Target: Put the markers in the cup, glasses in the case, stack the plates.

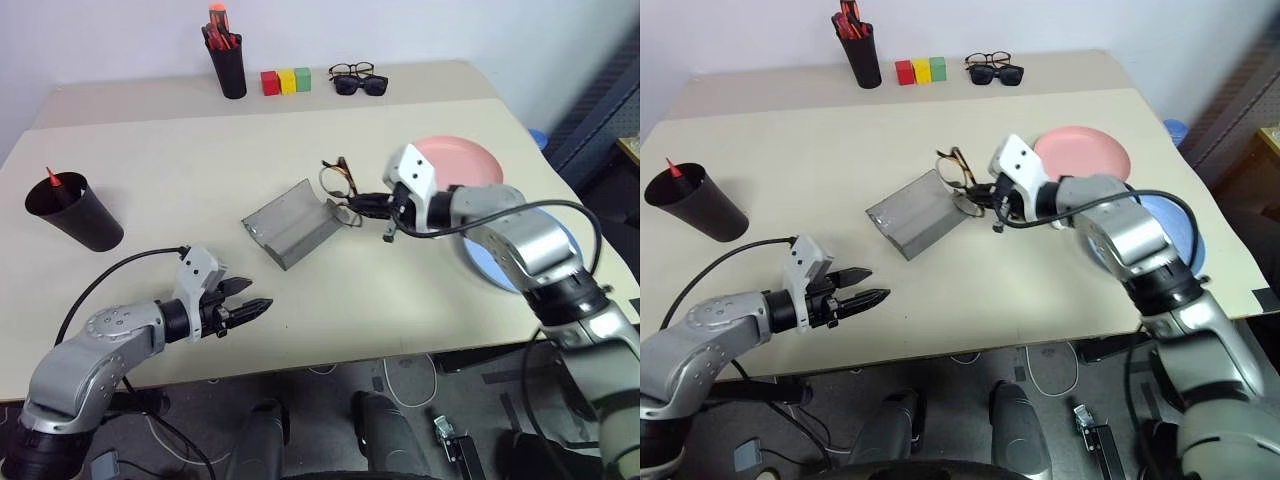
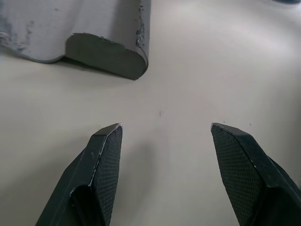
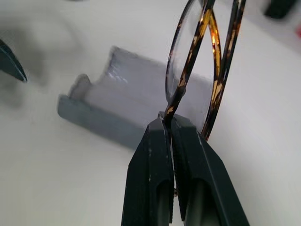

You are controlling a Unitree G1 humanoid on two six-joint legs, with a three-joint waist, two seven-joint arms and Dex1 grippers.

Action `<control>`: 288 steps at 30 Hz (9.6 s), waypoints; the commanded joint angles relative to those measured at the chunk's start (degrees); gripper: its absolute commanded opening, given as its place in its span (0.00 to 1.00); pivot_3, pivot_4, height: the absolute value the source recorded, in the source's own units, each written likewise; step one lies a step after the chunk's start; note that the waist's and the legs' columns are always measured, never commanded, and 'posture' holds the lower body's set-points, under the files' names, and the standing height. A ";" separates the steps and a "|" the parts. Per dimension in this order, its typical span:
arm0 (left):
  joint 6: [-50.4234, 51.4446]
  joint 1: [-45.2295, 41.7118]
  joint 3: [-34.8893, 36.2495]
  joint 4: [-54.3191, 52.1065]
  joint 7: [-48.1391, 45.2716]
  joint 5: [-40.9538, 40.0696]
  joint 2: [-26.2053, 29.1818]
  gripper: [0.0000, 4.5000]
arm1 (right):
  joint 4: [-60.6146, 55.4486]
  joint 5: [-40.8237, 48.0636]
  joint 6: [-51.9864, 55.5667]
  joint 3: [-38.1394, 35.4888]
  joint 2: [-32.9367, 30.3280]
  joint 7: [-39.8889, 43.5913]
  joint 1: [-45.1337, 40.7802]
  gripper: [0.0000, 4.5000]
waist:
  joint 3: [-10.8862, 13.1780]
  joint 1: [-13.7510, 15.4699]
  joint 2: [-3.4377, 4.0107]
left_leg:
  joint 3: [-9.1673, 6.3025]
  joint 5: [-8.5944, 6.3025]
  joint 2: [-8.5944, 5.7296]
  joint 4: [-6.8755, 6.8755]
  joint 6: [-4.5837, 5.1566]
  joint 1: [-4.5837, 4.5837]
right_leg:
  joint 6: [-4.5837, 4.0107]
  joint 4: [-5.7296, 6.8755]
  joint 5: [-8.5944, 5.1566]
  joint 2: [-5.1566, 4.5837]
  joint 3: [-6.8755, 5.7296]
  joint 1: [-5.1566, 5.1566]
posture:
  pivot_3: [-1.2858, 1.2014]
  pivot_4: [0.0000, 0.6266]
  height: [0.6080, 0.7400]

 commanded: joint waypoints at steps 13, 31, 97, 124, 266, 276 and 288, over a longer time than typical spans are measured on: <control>-0.27 6.13 5.13 -7.75 5.43 -1.42 -2.13 0.68 | 20.26 -13.04 -25.23 -3.11 14.91 14.36 -11.30 0.01 | -0.01 -0.13 0.00 | -0.04 0.04 -0.01 0.10 -0.07 0.16 | -0.02 0.33 0.03 0.03 0.00 0.07 | 0.52 0.24 1.00; 0.14 12.09 8.33 -12.89 9.53 -2.95 -3.15 0.68 | 40.31 -29.36 -54.43 0.19 20.62 15.77 -14.61 0.01 | -0.01 -0.24 0.00 | -0.06 0.16 -0.01 0.11 -0.27 0.49 | -0.11 0.80 -0.01 0.05 0.02 0.15 | 0.52 0.24 1.00; 22.50 -26.53 2.66 10.17 17.82 -1.09 -8.69 0.68 | -20.80 -2.17 17.43 -32.07 17.05 -22.73 22.46 0.99 | -0.01 -0.04 -0.02 | -0.19 0.17 -0.06 0.06 -0.27 1.01 | 0.03 0.69 -0.09 0.08 0.01 0.85 | 0.52 0.24 1.00; 44.71 -39.05 19.03 15.10 17.39 -15.09 -17.71 0.68 | -20.94 -2.22 16.37 -32.62 15.53 -23.80 23.23 0.99 | -0.01 -0.09 -0.03 | -0.20 0.17 -0.08 0.06 -0.28 1.01 | 0.10 0.69 -0.06 0.08 0.00 0.85 | 0.52 0.24 1.00; -17.44 -32.74 -15.44 20.67 -18.41 16.07 -9.61 1.00 | -0.38 -22.18 9.81 -31.78 -0.99 -25.97 28.47 0.01 | -0.03 0.09 0.03 | -0.14 0.17 -0.10 0.21 0.00 1.06 | 0.04 0.39 -0.03 0.04 0.02 1.19 | 0.52 0.24 1.00; -16.85 -31.93 -15.32 19.24 -16.65 16.03 -10.04 1.00 | 10.13 -26.83 -0.55 -26.72 -2.39 -24.93 13.47 0.01 | -0.01 -0.35 0.06 | -0.11 0.18 -0.10 0.15 0.00 1.09 | 0.04 0.41 -0.03 0.05 0.04 1.14 | 0.52 0.24 1.00; -13.39 -28.02 -12.77 13.59 -12.74 14.97 -8.37 1.00 | 41.41 -29.72 -21.85 -18.33 7.51 -19.24 -4.48 0.01 | 0.01 -0.07 0.08 | -0.12 0.18 -0.10 -0.02 0.00 1.01 | 0.10 0.27 0.00 0.04 0.03 1.07 | 0.52 0.24 1.00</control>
